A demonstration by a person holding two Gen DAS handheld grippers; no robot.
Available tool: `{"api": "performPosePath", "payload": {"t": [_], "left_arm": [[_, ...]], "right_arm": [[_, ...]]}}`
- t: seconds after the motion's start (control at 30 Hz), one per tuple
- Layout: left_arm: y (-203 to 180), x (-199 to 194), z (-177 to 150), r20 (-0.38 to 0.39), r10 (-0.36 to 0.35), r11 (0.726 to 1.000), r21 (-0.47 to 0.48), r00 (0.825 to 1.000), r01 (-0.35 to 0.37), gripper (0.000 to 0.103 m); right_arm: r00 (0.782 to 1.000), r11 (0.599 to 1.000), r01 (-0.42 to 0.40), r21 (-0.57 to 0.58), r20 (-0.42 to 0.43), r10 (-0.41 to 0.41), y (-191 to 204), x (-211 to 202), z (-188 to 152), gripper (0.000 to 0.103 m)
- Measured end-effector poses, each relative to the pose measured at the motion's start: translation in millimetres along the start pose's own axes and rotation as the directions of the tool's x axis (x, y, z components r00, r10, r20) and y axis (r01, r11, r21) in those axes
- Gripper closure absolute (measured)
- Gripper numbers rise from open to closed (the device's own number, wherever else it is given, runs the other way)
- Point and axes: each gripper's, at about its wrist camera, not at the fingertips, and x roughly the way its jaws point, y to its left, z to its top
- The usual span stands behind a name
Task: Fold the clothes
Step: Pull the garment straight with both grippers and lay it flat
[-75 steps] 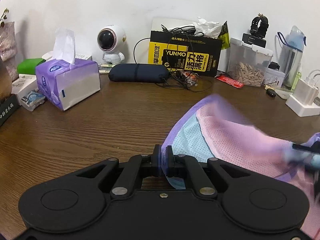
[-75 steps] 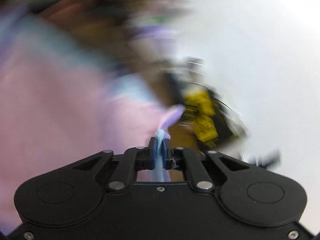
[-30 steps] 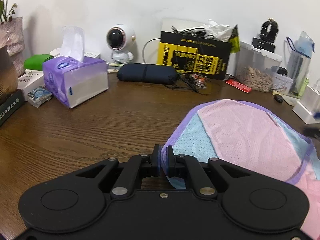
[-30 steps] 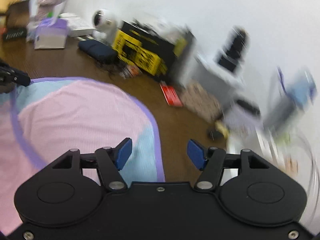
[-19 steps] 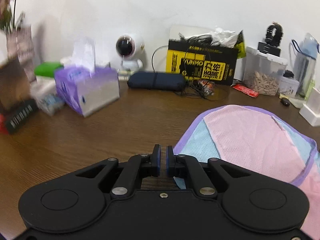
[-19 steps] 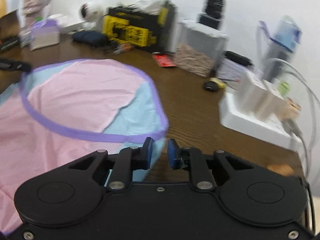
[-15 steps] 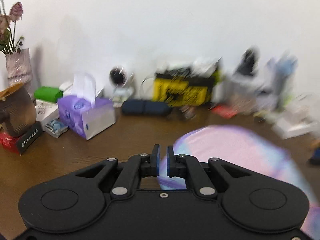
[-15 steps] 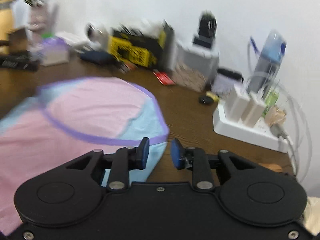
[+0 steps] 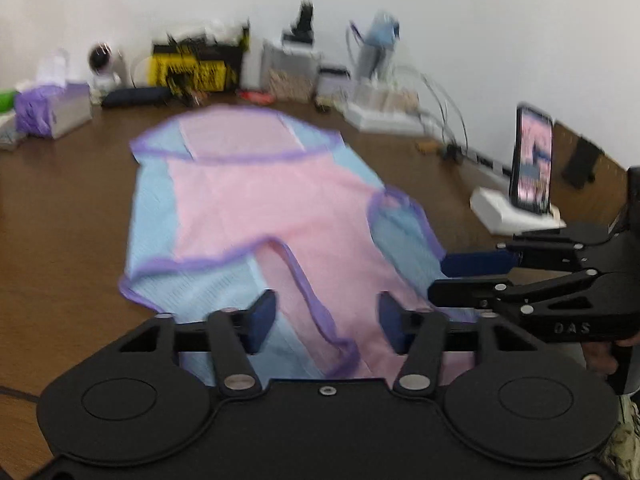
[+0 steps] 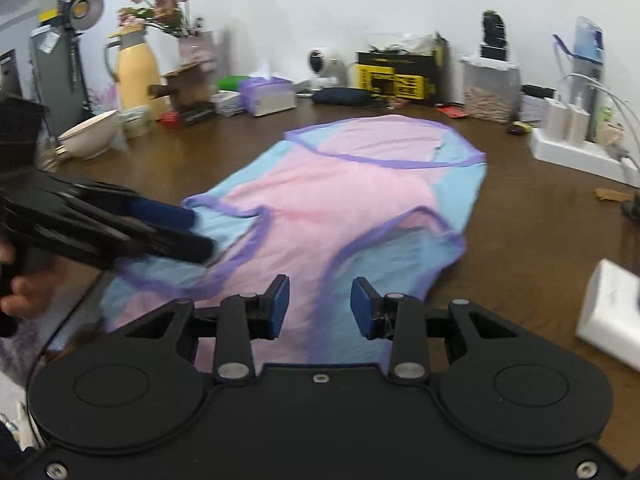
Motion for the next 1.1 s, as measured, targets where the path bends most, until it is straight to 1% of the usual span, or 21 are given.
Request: {"api": "performPosePath", "payload": {"t": [0.03, 0.07, 0.1, 0.13, 0.17, 0.2, 0.23, 0.27, 0.33, 0.37, 0.47, 0.53, 0.63, 0.7, 0.73, 0.77, 0.8, 0.9, 0.97, 1.0, 1.1], "left_arm": [[0.4, 2.2, -0.2, -0.003, 0.002, 1.000, -0.003, 1.000, -0.002, 0.072], [0.1, 4.5, 0.1, 0.001, 0.014, 1.000, 0.001, 1.000, -0.014, 0.077], [0.3, 6.4, 0.7, 0.003, 0.027, 1.000, 0.003, 1.000, -0.027, 0.085], [1.1, 7.1, 0.9, 0.002, 0.035, 0.999, 0.001, 0.999, -0.035, 0.089], [0.9, 6.4, -1.1, 0.007, 0.036, 0.999, 0.002, 0.999, -0.036, 0.096], [0.4, 4.7, -3.8, 0.019, 0.042, 0.999, 0.007, 0.999, -0.043, 0.100], [-0.1, 2.9, -6.5, 0.031, 0.049, 0.999, 0.012, 0.998, -0.049, 0.101], [-0.6, 0.1, -9.1, 0.048, 0.056, 0.998, 0.013, 0.997, -0.057, 0.101], [0.7, -10.6, -12.6, 0.085, 0.058, 0.998, -0.004, 0.995, -0.058, 0.101], [1.9, -16.2, -13.4, 0.096, 0.058, 0.998, -0.014, 0.994, -0.057, 0.101], [4.8, -30.6, -13.3, 0.122, 0.064, 0.997, -0.049, 0.990, -0.058, 0.101], [6.6, -41.2, -12.7, 0.141, 0.066, 0.996, -0.062, 0.988, -0.058, 0.101], [11.0, -50.6, -13.2, 0.149, 0.053, 0.996, -0.077, 0.987, -0.042, 0.101], [15.8, -47.9, -16.2, 0.131, 0.058, 0.995, -0.084, 0.990, -0.047, 0.101], [16.2, -46.5, -17.7, 0.126, 0.054, 0.995, -0.085, 0.991, -0.044, 0.101], [16.5, -45.1, -19.1, 0.121, 0.051, 0.995, -0.086, 0.991, -0.040, 0.101], [16.9, -43.7, -20.6, 0.116, 0.047, 0.996, -0.087, 0.992, -0.037, 0.101], [18.1, -40.3, -24.8, 0.104, 0.037, 0.996, -0.089, 0.994, -0.028, 0.101], [18.8, -40.0, -26.0, 0.104, 0.032, 0.996, -0.087, 0.994, -0.023, 0.101], [19.7, -39.7, -26.2, 0.104, 0.031, 0.996, -0.091, 0.994, -0.022, 0.101], [23.0, -37.6, -26.5, 0.102, 0.045, 0.994, -0.105, 0.994, -0.034, 0.101]], "right_arm": [[1.000, 1.000, 0.009, 0.003, 0.002, -0.009, 1.6, 2.7, -2.8, 0.063], [1.000, 1.000, 0.020, 0.006, 0.003, -0.020, 2.9, 5.6, -5.1, 0.063], [1.000, 1.000, 0.026, 0.007, 0.003, -0.026, 4.1, 7.6, -6.5, 0.063], [1.000, 1.000, 0.028, 0.002, 0.002, -0.028, 5.8, 9.6, -7.9, 0.064], [1.000, 1.000, 0.027, -0.006, -0.001, -0.027, 7.9, 11.7, -9.1, 0.067], [1.000, 1.000, 0.026, -0.014, -0.003, -0.026, 9.9, 13.7, -10.3, 0.071], [1.000, 0.999, 0.029, -0.026, -0.003, -0.029, 12.9, 15.7, -11.7, 0.083], [0.999, 0.999, 0.034, -0.041, -0.002, -0.034, 16.6, 17.5, -13.2, 0.092], [0.999, 0.997, 0.041, -0.070, 0.011, -0.040, 23.1, 18.2, -14.5, 0.098], [0.999, 0.997, 0.030, -0.073, 0.024, -0.028, 26.3, 15.3, -13.9, 0.099], [0.998, 0.997, 0.010, -0.071, 0.057, -0.006, 31.7, 5.9, -11.1, 0.099], [0.996, 0.997, -0.020, -0.074, 0.087, 0.026, 36.6, -5.5, -7.2, 0.099], [0.993, 0.993, -0.065, -0.098, 0.089, 0.073, 42.8, -14.5, -4.4, 0.097], [0.996, 0.994, -0.046, -0.102, 0.075, 0.054, 44.5, -11.0, -4.6, 0.081], [0.997, 0.995, -0.033, -0.095, 0.071, 0.040, 43.6, -8.5, -4.8, 0.066], [0.998, 0.996, -0.026, -0.085, 0.062, 0.031, 41.3, -4.3, -4.8, 0.055], [0.999, 0.997, -0.020, -0.074, 0.046, 0.023, 38.7, 1.2, -4.7, 0.050], [1.000, 0.996, -0.021, -0.084, 0.016, 0.022, 39.6, 13.9, -7.0, 0.051], [1.000, 0.995, -0.010, -0.100, -0.007, 0.009, 41.7, 24.6, -8.8, 0.059], [1.000, 0.995, 0.002, -0.101, -0.011, -0.003, 41.9, 27.6, -8.8, 0.061], [1.000, 0.996, 0.015, -0.084, -0.010, -0.016, 38.8, 31.3, -5.6, 0.071]]}}
